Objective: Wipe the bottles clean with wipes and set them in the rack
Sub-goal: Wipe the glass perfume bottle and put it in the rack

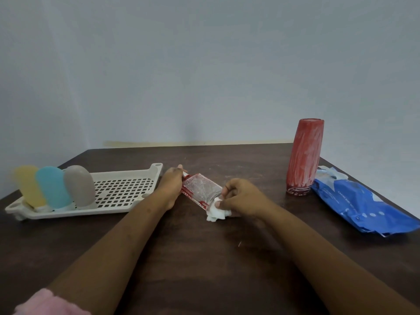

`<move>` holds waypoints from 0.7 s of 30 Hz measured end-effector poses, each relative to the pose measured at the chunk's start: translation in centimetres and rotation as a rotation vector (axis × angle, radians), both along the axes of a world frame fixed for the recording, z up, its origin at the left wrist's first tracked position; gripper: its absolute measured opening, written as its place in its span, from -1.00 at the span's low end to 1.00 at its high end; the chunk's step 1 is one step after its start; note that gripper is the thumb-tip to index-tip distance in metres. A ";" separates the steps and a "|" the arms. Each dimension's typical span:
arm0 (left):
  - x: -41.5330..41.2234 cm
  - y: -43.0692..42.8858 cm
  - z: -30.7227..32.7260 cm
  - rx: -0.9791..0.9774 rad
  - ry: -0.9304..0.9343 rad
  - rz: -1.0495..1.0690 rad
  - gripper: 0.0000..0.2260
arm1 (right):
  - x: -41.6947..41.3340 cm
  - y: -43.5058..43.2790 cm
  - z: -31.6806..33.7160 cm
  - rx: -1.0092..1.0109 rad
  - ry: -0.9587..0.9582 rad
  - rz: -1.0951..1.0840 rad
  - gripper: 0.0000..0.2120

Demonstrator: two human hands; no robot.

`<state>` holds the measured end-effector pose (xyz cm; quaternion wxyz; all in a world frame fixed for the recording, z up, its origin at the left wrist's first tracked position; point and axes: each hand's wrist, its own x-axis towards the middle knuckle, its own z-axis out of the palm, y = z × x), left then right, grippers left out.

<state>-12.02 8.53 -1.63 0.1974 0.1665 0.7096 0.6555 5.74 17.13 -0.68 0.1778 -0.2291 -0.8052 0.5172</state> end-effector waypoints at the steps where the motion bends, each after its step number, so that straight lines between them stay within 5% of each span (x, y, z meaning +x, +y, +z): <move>1: 0.1 0.0 0.0 -0.001 0.009 0.000 -0.73 | -0.1 0.0 -0.1 -0.041 -0.013 0.014 -0.79; 10: 0.1 0.1 -0.1 -0.067 0.081 0.018 -0.70 | -0.3 1.7 -0.6 0.046 0.121 -0.313 -0.70; 17: 0.1 0.3 -0.4 -0.043 0.100 0.046 -0.66 | -0.3 1.2 -0.3 -0.316 0.046 0.050 -0.68; 21: -0.1 0.3 -0.5 -0.042 0.107 0.040 -0.68 | -0.3 1.5 -0.3 -0.296 0.072 -0.013 -0.68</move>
